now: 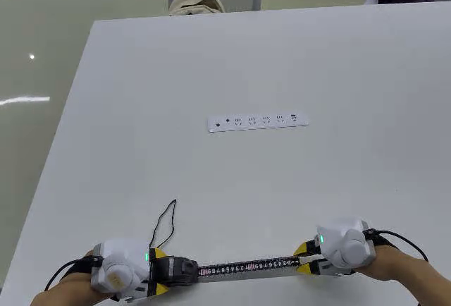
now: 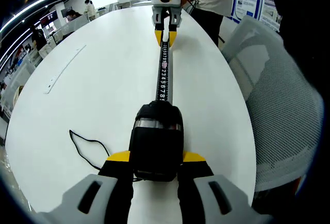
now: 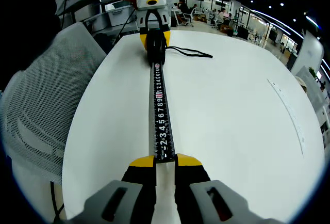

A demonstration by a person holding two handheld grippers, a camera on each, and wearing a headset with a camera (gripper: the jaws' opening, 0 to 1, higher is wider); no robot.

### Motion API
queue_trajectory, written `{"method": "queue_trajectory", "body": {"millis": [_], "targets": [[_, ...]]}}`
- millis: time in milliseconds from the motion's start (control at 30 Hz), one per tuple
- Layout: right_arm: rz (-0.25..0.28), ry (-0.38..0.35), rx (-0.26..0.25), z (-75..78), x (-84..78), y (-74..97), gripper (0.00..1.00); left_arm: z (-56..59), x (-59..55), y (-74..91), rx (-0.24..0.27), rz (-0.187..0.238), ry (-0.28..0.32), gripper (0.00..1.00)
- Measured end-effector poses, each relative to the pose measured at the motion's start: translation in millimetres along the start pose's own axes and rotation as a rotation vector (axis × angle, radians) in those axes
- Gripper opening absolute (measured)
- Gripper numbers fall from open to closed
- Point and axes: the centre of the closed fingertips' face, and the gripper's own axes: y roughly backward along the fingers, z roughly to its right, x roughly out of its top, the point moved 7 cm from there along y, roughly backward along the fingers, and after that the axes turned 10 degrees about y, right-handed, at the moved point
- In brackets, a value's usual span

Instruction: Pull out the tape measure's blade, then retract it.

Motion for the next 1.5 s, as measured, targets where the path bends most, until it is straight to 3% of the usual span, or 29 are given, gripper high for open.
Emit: {"method": "queue_trajectory", "body": {"millis": [967, 1500], "targets": [[-0.017, -0.016, 0.003, -3.3, -14.6, 11.8, 0.1, 0.2, 0.4, -0.3, -0.003, -0.011, -0.004, 0.29], [-0.043, -0.002, 0.01, -4.0, -16.7, 7.8, 0.12, -1.5, 2.7, -1.9, -0.017, -0.02, -0.003, 0.29]]}}
